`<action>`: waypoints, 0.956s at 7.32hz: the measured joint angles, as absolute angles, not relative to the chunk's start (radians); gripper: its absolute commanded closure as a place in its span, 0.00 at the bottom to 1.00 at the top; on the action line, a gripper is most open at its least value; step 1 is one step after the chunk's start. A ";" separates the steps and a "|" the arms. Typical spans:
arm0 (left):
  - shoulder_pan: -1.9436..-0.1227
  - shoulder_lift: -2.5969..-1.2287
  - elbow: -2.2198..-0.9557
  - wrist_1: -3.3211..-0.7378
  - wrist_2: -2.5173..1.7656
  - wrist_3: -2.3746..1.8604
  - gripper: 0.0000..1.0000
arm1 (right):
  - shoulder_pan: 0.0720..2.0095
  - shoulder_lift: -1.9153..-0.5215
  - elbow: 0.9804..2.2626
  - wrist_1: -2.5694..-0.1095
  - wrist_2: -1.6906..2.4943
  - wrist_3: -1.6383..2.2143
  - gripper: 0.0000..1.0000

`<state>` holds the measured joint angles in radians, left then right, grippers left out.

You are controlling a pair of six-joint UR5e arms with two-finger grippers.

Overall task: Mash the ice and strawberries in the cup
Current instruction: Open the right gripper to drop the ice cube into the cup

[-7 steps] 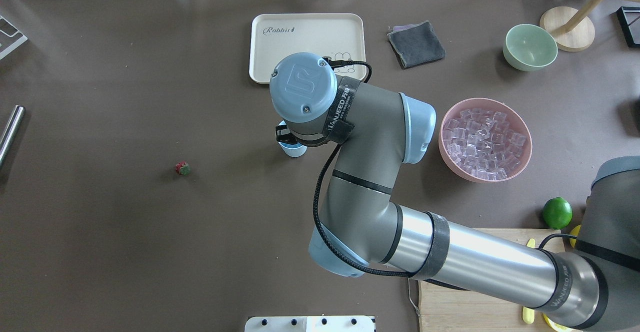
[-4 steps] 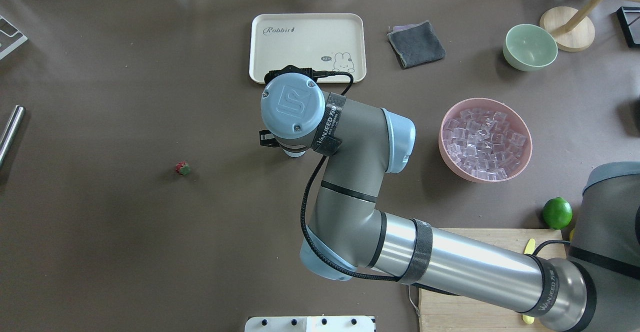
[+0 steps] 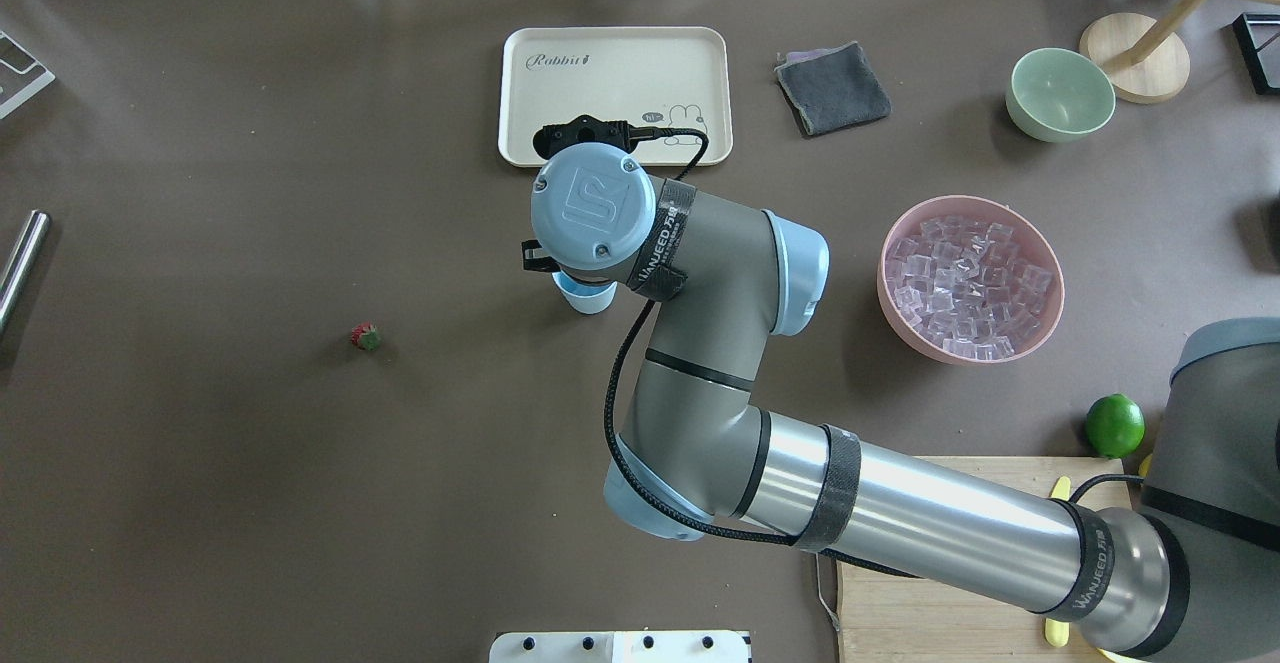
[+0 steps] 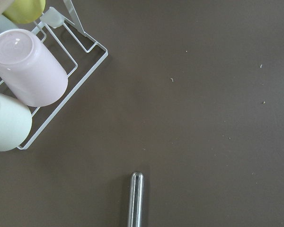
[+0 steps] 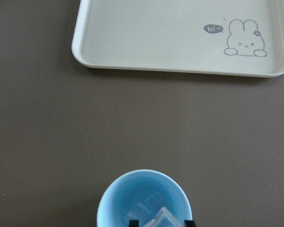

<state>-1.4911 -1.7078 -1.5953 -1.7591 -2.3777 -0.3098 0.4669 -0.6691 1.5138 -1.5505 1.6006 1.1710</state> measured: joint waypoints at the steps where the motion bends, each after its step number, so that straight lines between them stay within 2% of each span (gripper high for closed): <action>1: -1.491 -1.709 -1.597 -1.759 -2.378 -0.311 0.02 | 0.466 -0.670 1.509 -1.538 1.592 1.187 0.52; 2: -1.491 -1.710 -1.598 -1.759 -2.378 -0.312 0.02 | 0.463 -0.671 1.496 -1.510 1.583 1.212 0.41; 3: -1.491 -1.710 -1.599 -1.759 -2.378 -0.312 0.02 | 0.459 -0.670 1.480 -1.482 1.576 1.230 0.05; 4: -1.491 -1.711 -1.599 -1.759 -2.378 -0.312 0.02 | 0.456 -0.670 1.473 -1.467 1.571 1.243 0.00; 7: -1.474 -1.720 -1.606 -1.758 -2.374 -0.349 0.02 | 0.460 -0.682 1.489 -1.468 1.590 1.232 0.00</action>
<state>-1.4736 -1.7201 -1.6064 -1.7584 -2.3741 -0.3493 0.4598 -0.6822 1.4886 -1.4680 1.5903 1.2322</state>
